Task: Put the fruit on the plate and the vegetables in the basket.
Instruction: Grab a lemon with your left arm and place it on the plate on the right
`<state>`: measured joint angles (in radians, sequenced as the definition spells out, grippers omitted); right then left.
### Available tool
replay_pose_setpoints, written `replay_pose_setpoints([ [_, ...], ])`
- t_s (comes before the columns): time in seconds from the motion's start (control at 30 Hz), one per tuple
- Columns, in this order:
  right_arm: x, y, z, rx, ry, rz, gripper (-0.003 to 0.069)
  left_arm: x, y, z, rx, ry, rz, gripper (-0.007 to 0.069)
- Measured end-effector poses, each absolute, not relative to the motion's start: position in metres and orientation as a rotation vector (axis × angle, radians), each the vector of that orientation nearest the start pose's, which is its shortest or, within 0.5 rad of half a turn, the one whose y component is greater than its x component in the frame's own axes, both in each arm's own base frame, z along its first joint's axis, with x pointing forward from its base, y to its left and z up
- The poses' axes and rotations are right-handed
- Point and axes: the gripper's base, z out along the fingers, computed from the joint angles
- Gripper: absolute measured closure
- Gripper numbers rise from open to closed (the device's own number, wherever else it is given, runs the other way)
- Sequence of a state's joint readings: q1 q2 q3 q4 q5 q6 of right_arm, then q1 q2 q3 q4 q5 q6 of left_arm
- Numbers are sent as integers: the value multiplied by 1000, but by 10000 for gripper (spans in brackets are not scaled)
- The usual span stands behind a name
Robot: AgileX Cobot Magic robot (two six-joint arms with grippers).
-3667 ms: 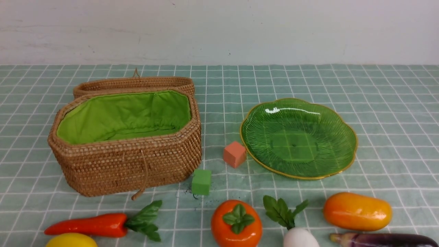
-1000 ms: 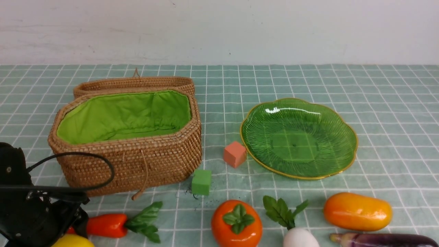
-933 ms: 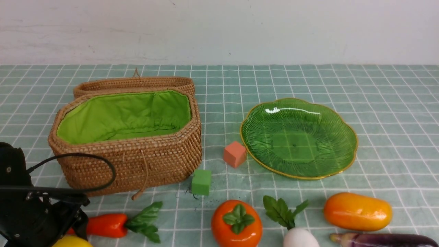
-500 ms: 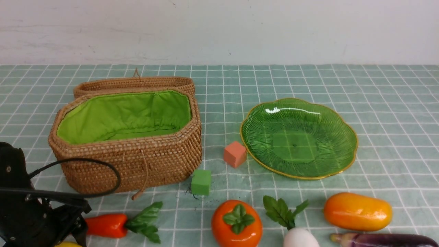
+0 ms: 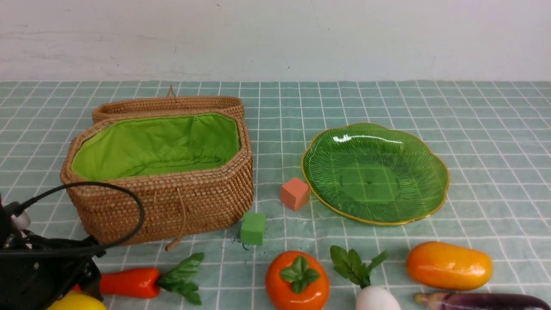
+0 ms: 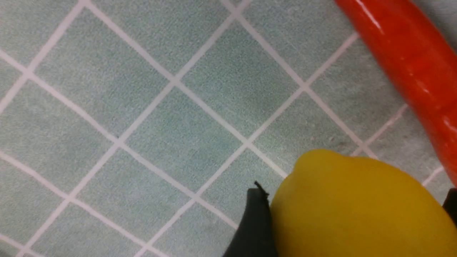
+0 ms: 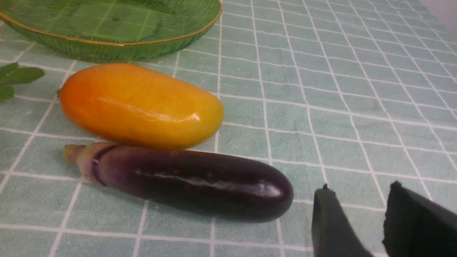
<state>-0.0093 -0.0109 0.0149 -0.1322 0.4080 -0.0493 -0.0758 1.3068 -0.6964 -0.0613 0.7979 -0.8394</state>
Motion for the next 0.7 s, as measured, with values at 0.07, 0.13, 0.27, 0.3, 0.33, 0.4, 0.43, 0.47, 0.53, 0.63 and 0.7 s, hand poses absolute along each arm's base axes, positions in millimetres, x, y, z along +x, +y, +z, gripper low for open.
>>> replay_pose_setpoints([
  [0.07, 51, -5, 172, -117, 1892, -172, 417, 207, -20, 222, -1111, 2676, -246, 33],
  [0.13, 51, -5, 172, -117, 1892, -172, 417, 199, -19, 234, -1063, 2645, -270, 33],
  [0.27, 51, -5, 172, -117, 1892, -172, 417, 195, -19, 272, -918, 2550, -326, 33],
  [0.3, 51, -5, 172, -117, 1892, -172, 417, 197, -19, 282, -885, 2525, -338, 33],
  [0.33, 51, -5, 172, -117, 1892, -172, 417, 198, -19, 287, -875, 2513, -346, 33],
  [0.4, 51, -5, 172, -117, 1892, -172, 417, 206, -21, 319, -766, 2443, -389, 33],
  [0.43, 51, -5, 172, -117, 1892, -172, 417, 209, -23, 329, -725, 2426, -402, 33],
  [0.47, 51, -5, 172, -117, 1892, -172, 417, 214, -24, 343, -682, 2397, -426, 33],
  [0.53, 51, -5, 172, -117, 1892, -172, 417, 224, -28, 364, -610, 2357, -470, 33],
  [0.63, 51, -5, 172, -117, 1892, -172, 417, 238, -33, 380, -543, 2331, -523, 33],
  [0.7, 51, -5, 172, -117, 1892, -172, 417, 256, -42, 388, -480, 2336, -607, 33],
])
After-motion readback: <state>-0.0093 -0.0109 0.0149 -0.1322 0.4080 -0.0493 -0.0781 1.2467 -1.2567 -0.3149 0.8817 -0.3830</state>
